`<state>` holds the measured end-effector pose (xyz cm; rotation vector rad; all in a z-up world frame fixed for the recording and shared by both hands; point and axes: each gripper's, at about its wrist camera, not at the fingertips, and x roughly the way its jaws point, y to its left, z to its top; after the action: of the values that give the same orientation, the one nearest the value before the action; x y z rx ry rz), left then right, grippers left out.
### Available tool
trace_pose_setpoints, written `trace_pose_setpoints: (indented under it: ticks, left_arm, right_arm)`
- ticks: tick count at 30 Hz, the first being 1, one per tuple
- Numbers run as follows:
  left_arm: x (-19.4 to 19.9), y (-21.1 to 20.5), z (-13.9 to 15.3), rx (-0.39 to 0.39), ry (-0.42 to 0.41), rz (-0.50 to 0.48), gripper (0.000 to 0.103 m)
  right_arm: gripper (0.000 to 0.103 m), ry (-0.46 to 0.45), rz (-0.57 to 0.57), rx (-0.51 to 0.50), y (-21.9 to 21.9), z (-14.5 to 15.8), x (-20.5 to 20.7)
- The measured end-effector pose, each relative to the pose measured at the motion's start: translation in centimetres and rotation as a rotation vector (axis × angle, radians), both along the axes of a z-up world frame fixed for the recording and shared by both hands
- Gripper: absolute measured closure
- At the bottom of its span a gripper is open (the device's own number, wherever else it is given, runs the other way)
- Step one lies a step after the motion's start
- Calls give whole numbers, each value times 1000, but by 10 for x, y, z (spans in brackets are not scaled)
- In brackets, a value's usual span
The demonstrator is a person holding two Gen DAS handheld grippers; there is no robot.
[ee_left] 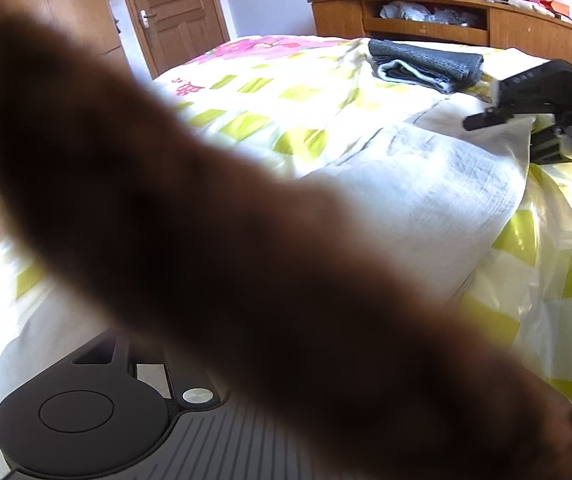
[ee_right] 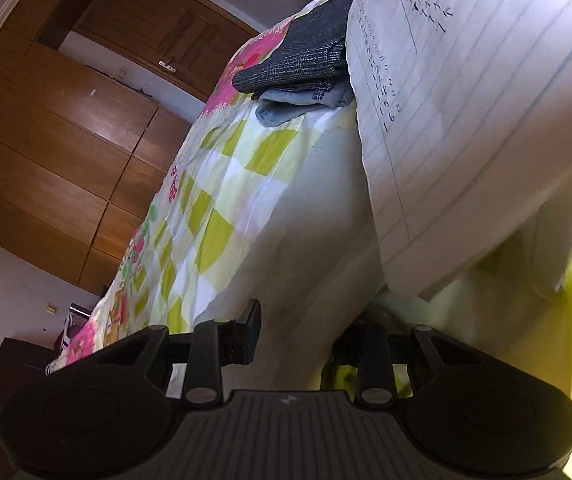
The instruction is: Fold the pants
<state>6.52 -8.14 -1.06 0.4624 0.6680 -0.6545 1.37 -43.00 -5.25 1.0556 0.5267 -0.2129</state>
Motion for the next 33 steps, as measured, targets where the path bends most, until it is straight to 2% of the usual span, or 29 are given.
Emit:
trace_pose_setpoints:
  ticks: [2,3,4,6,7,9,11,12,14,15,17,18,20,22,24,26,29,31,32,33]
  left_arm:
    - [2,-10,0,-7,1,-18,44]
    - [3,-14,-1,-8,-1,-24,44]
    - [3,-18,-1,-9,-4,-29,44]
    - [3,-24,-1,-24,-11,-34,44]
    - [4,-26,-1,-38,-9,-35,44]
    - [6,-30,-1,-69,-17,-27,44]
    - [9,-37,-1,-86,-44,-14,44]
    - [11,-42,-3,-70,-44,-14,44]
    - [18,-55,-15,-6,28,-39,44]
    - [18,-57,-17,-5,32,-46,44]
    - [18,-58,-14,-18,50,-61,44]
    - [19,-57,-13,-21,67,-57,44]
    - [16,-54,-11,-10,52,-53,44]
    - [11,-43,-6,0,25,-46,44]
    - [7,-23,3,-14,16,-19,43]
    - [5,4,11,-8,0,32,42]
    - [5,51,17,21,-21,117,42]
    - [5,85,18,46,-35,181,42]
    - [5,104,19,56,-40,216,42]
    - [4,124,20,62,-48,255,42]
  right_arm:
    - [60,-4,-1,-1,-2,5,10]
    - [68,-18,-7,5,-2,11,12]
    - [80,-60,-5,7,-1,21,11]
    - [81,-140,-14,-77,8,46,2]
    - [81,-163,-29,-151,15,59,-2]
    - [82,-195,-40,-238,24,73,-6]
    - [82,-172,-64,-306,26,78,-6]
    - [82,-144,-70,-350,27,78,-4]
    - [82,-98,-55,-349,27,77,0]
    - [82,-121,-53,-340,28,82,-4]
    - [80,-179,-37,-390,33,94,-7]
    - [79,-182,-14,-412,37,95,-1]
    - [79,-125,37,-381,43,89,18]
    - [81,-142,49,-365,52,89,24]
    - [82,-191,66,-462,72,103,18]
    - [82,-227,120,-601,104,123,18]
    - [82,-267,252,-782,163,142,31]
    - [82,-287,380,-889,213,144,41]
    - [82,-298,451,-936,238,143,45]
    - [82,-305,570,-1016,273,137,49]
